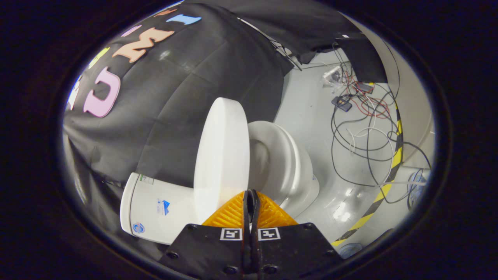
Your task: Open the toilet lid.
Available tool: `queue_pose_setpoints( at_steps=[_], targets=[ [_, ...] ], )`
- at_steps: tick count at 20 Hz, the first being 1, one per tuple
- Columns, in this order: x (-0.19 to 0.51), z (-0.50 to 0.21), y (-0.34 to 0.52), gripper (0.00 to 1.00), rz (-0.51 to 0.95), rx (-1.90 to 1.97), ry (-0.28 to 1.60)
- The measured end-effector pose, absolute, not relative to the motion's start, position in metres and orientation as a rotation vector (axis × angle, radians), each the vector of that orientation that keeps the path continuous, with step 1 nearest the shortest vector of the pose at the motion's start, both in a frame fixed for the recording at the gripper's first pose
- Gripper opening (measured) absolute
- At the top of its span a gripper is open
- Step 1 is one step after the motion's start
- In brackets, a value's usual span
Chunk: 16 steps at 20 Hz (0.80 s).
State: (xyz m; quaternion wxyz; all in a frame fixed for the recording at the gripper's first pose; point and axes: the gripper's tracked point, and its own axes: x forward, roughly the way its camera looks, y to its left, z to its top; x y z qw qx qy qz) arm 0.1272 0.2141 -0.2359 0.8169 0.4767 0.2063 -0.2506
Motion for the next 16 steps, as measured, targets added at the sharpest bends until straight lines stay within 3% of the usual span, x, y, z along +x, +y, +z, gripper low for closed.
queue_pose_setpoints(
  at_steps=[16],
  targets=[
    [0.147,-0.149,0.254,0.0,-0.47,0.841,0.349]
  ],
)
